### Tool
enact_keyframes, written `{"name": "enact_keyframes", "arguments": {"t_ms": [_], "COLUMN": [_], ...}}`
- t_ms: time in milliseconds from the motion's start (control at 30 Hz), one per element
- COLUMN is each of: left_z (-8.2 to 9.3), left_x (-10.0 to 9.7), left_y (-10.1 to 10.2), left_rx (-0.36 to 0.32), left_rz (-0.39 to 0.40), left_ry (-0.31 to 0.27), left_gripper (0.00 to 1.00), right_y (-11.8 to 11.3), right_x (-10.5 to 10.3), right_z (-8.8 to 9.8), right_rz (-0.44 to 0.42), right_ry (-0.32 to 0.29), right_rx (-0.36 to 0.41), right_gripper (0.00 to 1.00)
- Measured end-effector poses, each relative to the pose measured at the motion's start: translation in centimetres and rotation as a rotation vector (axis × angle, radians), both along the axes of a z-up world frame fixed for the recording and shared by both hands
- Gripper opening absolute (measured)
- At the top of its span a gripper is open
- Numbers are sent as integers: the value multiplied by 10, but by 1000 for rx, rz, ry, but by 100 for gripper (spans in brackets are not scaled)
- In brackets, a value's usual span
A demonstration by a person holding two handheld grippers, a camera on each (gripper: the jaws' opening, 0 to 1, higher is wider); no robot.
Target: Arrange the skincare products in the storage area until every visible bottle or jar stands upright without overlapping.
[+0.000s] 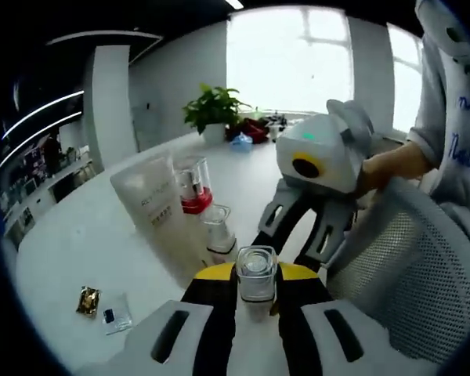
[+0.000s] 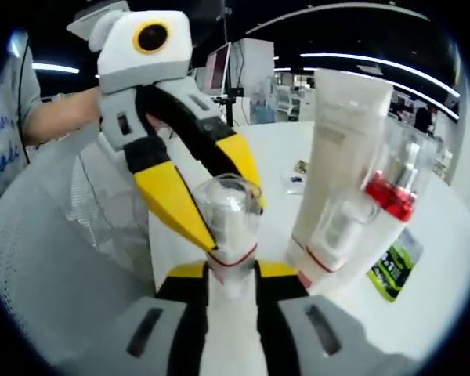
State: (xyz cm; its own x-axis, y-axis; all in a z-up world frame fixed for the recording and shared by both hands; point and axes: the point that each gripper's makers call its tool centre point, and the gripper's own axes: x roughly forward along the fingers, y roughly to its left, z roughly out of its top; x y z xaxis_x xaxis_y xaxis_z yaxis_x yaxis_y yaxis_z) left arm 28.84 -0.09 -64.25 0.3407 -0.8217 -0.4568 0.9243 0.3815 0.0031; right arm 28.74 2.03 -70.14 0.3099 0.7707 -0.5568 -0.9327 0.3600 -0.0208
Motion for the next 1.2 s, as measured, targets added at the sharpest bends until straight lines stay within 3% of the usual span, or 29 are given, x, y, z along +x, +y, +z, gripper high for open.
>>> {"name": "enact_keyframes", "arguments": {"t_ms": [267, 367, 467, 667, 900, 1200], "left_z": [-5, -13, -17, -23, -35, -55], "left_x": [10, 11, 10, 5, -3, -3], "left_y": [12, 19, 20, 23, 40, 61], "left_rx": [39, 78, 90, 150, 204, 340], "left_rz": [45, 70, 68, 32, -13, -36], "left_ry": [-3, 3, 6, -33, 10, 19], "left_gripper": [19, 24, 25, 32, 31, 23], "right_y": [6, 3, 5, -5, -10, 9], "right_x": [6, 2, -2, -1, -8, -36], "right_z": [-4, -8, -7, -2, -2, 1], "right_rz": [35, 39, 43, 18, 7, 134], "right_ry": [-65, -53, -31, -27, 13, 64], "right_rx": [-68, -92, -74, -79, -78, -89], "right_gripper": [20, 9, 17, 16, 16, 14]}}
